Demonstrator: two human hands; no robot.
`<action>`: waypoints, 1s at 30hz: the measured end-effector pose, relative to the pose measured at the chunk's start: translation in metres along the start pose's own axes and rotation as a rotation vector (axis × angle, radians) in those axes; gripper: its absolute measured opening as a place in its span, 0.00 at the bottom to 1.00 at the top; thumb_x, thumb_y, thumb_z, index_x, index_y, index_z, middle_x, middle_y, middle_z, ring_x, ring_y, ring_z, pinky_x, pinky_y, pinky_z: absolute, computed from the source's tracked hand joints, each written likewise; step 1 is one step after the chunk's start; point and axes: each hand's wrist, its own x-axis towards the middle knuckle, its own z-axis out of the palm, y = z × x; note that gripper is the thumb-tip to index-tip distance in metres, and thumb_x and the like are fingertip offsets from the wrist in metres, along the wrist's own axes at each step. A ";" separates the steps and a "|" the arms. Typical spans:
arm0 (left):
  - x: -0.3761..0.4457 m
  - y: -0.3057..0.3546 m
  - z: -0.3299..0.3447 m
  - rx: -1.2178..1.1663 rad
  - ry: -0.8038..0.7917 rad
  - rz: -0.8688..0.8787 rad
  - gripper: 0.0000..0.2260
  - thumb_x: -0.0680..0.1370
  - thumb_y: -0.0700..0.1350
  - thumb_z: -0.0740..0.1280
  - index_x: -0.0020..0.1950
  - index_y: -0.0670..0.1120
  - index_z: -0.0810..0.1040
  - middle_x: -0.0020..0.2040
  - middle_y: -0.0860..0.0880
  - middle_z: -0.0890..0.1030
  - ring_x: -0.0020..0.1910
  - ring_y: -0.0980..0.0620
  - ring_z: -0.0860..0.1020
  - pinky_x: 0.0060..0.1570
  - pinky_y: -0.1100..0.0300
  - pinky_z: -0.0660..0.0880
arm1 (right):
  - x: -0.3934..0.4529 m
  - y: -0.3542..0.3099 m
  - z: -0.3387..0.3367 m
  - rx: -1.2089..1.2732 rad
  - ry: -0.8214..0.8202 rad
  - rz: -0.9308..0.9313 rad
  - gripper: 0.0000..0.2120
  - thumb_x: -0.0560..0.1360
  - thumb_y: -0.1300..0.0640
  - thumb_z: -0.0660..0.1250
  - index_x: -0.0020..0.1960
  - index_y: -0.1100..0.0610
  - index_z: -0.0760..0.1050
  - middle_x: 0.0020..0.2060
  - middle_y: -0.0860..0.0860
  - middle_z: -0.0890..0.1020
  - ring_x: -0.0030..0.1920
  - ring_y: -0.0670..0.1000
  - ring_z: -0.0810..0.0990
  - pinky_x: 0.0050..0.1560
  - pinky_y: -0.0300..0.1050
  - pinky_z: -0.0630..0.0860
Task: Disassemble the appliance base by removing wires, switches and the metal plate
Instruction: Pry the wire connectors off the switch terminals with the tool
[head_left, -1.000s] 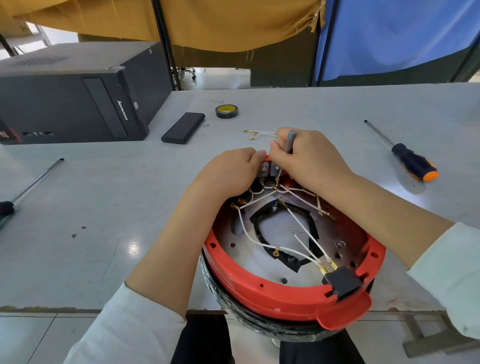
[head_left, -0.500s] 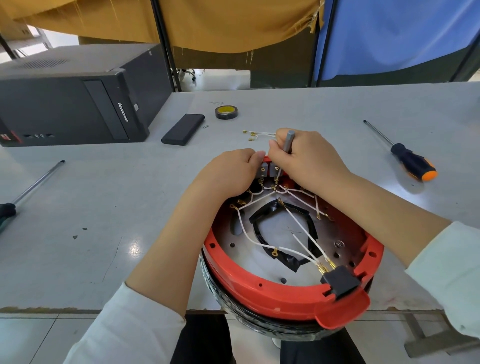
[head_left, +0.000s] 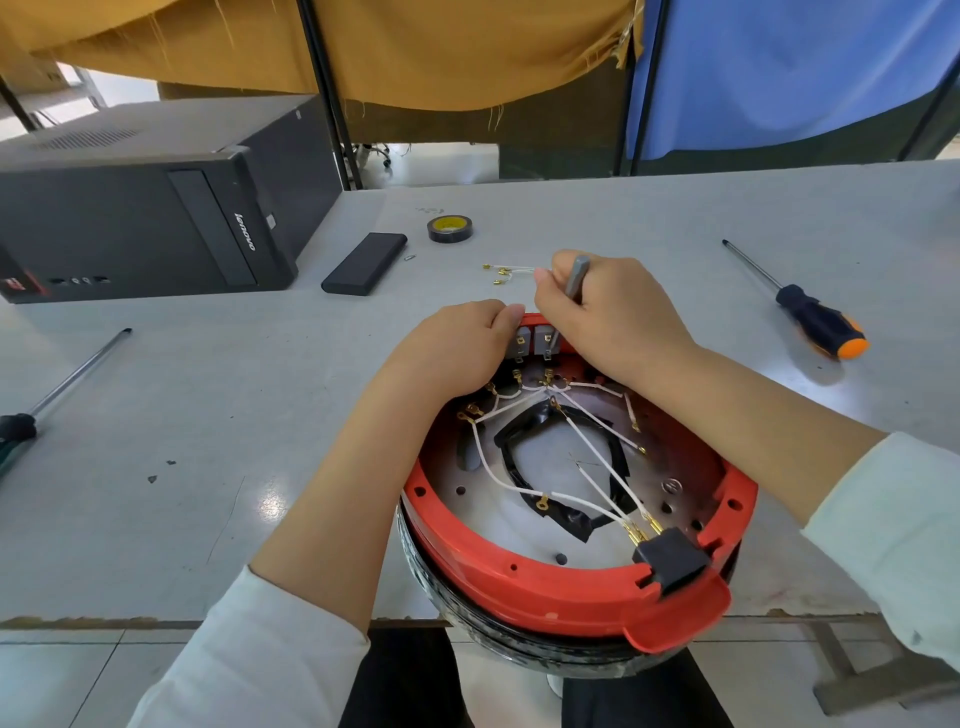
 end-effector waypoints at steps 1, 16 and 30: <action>0.000 0.000 0.000 0.001 -0.001 0.000 0.19 0.83 0.55 0.49 0.40 0.48 0.69 0.39 0.49 0.74 0.45 0.47 0.73 0.44 0.55 0.66 | -0.001 -0.001 -0.002 0.028 0.042 -0.020 0.21 0.79 0.51 0.58 0.30 0.50 0.54 0.22 0.47 0.61 0.24 0.47 0.61 0.27 0.43 0.56; 0.002 0.000 -0.004 -0.088 -0.044 -0.012 0.19 0.83 0.55 0.50 0.47 0.45 0.75 0.43 0.48 0.76 0.48 0.47 0.73 0.48 0.56 0.66 | 0.007 -0.001 -0.014 0.207 0.189 0.092 0.16 0.78 0.46 0.63 0.34 0.49 0.65 0.23 0.43 0.70 0.27 0.46 0.72 0.31 0.45 0.69; -0.004 0.003 -0.003 -0.036 -0.017 -0.038 0.21 0.83 0.55 0.49 0.57 0.45 0.76 0.55 0.45 0.78 0.54 0.46 0.74 0.50 0.56 0.66 | -0.027 0.007 -0.039 -0.096 -0.323 0.118 0.09 0.72 0.39 0.66 0.45 0.43 0.77 0.37 0.40 0.82 0.37 0.40 0.78 0.42 0.44 0.74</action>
